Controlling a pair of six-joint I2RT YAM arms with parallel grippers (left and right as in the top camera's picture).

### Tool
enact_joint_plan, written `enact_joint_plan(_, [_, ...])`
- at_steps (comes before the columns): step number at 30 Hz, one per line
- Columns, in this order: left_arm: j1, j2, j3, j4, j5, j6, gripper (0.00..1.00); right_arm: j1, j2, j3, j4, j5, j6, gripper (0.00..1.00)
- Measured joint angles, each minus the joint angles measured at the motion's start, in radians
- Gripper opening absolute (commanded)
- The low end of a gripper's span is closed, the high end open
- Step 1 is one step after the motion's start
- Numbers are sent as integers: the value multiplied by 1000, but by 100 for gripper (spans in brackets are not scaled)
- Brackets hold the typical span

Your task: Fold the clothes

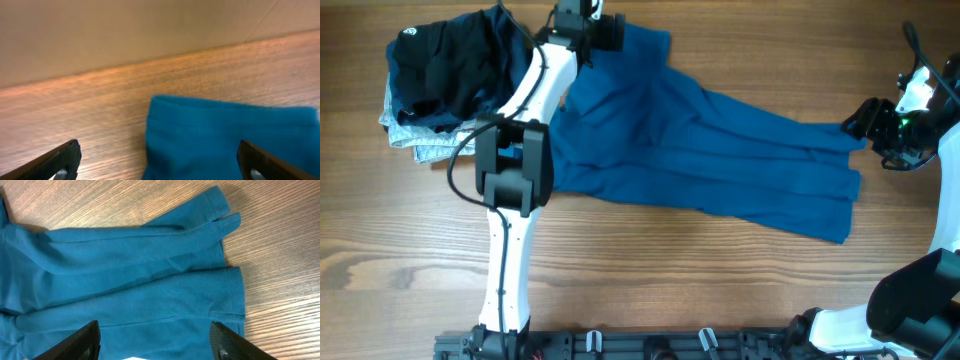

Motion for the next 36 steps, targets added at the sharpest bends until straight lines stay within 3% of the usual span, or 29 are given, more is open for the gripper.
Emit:
enact_joint_plan(9, [-1, 54, 1, 135, 45, -16, 94, 0, 0, 0, 0, 0, 0, 70])
enact_joint_plan(19, [-1, 108, 1, 180, 63, -29, 86, 0, 0, 0, 0, 0, 0, 70])
enact_joint_plan(21, [-1, 121, 1, 182, 67, -49, 70, 0, 0, 0, -1, 0, 0, 70])
enact_joint_plan(24, [-4, 133, 5, 193, 64, -60, 35, 0, 0, 0, -7, 0, 0, 70])
enact_joint_plan(29, [-9, 137, 5, 213, 67, -79, 4, 0, 0, 0, -8, 0, 0, 70])
enact_joint_plan(36, [-12, 117, 8, 183, 66, -87, 4, 0, 0, 0, 5, 0, 0, 70])
